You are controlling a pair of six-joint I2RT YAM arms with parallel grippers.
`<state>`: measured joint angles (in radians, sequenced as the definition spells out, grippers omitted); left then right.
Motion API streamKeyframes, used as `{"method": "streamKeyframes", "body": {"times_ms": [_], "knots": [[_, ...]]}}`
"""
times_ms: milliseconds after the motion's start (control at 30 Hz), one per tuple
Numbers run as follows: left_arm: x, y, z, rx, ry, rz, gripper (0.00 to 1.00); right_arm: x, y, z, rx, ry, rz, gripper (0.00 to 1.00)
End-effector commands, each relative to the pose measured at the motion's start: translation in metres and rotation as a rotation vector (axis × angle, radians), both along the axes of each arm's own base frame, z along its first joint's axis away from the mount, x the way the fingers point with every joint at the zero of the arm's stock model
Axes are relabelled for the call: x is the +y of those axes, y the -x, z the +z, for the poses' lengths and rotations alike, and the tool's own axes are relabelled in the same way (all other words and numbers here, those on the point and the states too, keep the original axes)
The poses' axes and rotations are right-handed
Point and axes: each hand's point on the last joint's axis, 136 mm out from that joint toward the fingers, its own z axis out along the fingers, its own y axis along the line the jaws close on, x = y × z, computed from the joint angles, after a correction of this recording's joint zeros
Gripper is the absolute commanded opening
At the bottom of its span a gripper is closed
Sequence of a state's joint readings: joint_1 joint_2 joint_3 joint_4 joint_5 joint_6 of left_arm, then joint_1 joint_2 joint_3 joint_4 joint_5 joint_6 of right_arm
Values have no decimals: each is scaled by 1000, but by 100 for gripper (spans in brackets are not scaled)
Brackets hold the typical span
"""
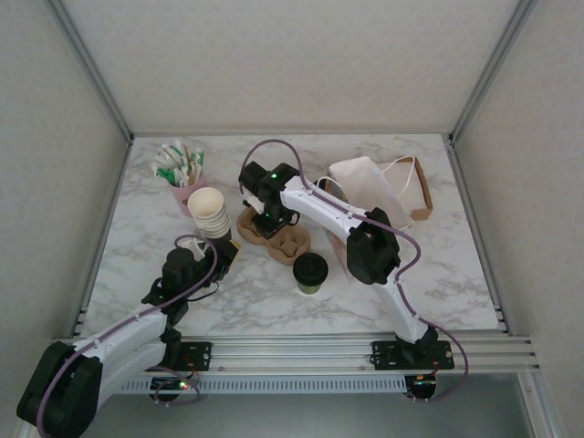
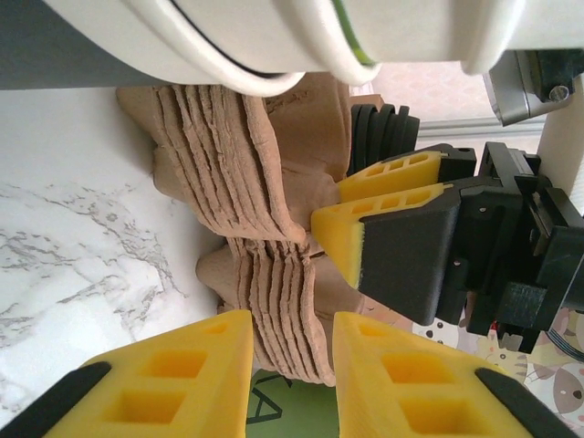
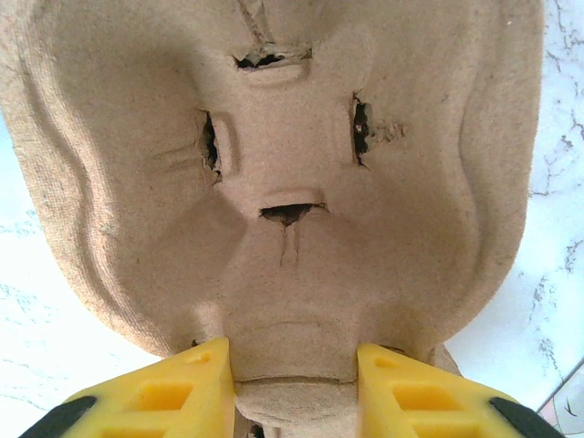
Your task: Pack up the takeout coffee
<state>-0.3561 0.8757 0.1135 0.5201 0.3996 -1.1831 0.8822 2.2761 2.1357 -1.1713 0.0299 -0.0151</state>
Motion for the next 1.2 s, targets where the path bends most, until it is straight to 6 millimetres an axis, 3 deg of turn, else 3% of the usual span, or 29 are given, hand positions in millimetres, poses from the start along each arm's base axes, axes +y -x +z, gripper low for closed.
{"method": "streamKeyframes", "body": {"times_ms": [0, 667, 867, 1067, 1167], "knots": [[5, -2, -2, -2, 7, 28, 30, -2, 7, 3, 11, 14, 1, 33], [4, -3, -5, 9, -3, 25, 30, 2, 16, 29, 29, -61, -4, 33], [5, -4, -6, 9, -5, 29, 30, 2, 18, 29, 36, -64, -7, 33], [2, -6, 0, -12, 24, 25, 39, 1, 19, 22, 49, -55, -9, 33], [0, -5, 6, -38, 79, 26, 33, 0, 19, 21, 53, -51, -14, 33]]}}
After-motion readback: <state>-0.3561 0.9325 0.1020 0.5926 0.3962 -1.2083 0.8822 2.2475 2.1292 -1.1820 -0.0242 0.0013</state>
